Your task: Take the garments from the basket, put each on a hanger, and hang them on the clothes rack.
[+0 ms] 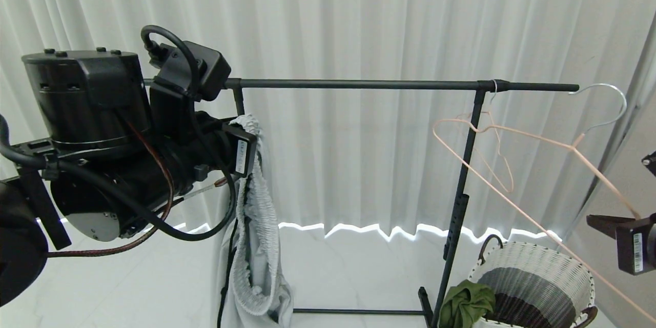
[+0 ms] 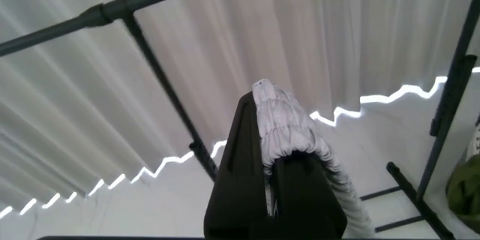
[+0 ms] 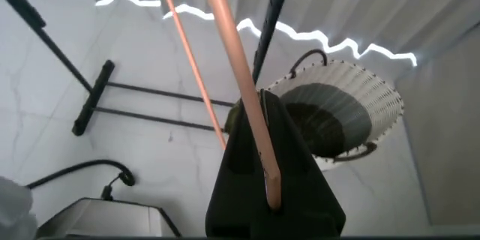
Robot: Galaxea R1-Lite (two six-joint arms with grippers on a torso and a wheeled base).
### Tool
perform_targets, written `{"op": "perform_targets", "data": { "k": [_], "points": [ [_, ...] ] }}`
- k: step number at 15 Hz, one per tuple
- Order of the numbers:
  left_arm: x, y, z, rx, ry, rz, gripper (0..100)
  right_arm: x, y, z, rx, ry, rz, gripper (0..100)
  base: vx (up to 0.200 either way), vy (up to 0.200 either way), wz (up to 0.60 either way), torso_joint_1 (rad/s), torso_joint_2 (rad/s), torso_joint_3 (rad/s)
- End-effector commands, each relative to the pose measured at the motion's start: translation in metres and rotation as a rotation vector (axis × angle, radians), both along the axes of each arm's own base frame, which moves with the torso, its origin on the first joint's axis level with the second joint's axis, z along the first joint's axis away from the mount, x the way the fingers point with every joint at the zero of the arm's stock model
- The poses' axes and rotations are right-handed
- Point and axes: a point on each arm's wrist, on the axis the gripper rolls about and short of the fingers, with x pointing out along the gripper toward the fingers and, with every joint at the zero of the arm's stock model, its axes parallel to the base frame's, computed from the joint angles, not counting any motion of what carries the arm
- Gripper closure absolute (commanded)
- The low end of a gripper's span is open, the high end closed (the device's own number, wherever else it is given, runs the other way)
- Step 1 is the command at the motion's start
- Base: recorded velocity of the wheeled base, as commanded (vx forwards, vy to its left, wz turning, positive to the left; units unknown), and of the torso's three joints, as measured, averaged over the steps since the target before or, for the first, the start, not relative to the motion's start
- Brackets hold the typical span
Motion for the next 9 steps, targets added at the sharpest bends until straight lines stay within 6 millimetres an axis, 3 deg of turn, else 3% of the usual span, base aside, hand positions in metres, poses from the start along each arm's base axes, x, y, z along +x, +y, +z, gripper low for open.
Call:
{"op": "perform_targets", "data": {
  "k": [1, 3, 9],
  "points": [
    [0.0, 0.0, 0.001, -0.001, -0.002, 0.003, 100, -0.005, 0.003, -0.004, -0.004, 0.008, 0.035, 100, 0.2, 0.0, 0.0, 0.002, 0.0, 0.002],
    [0.0, 0.0, 0.0, 0.001, 0.002, 0.001, 100, -0.012, 0.007, -0.01, -0.01, 0.025, 0.076, 100, 0.2, 0.0, 0.0, 0.005, 0.0, 0.007],
    [-0.006, 0.003, -0.032, 0.084, 0.092, -0.001, 100, -0.035, 0.029, -0.033, -0.048, 0.111, 0.302, 100, 0.0, 0.0, 0.0, 0.0, 0.0, 0.0]
  ]
}}
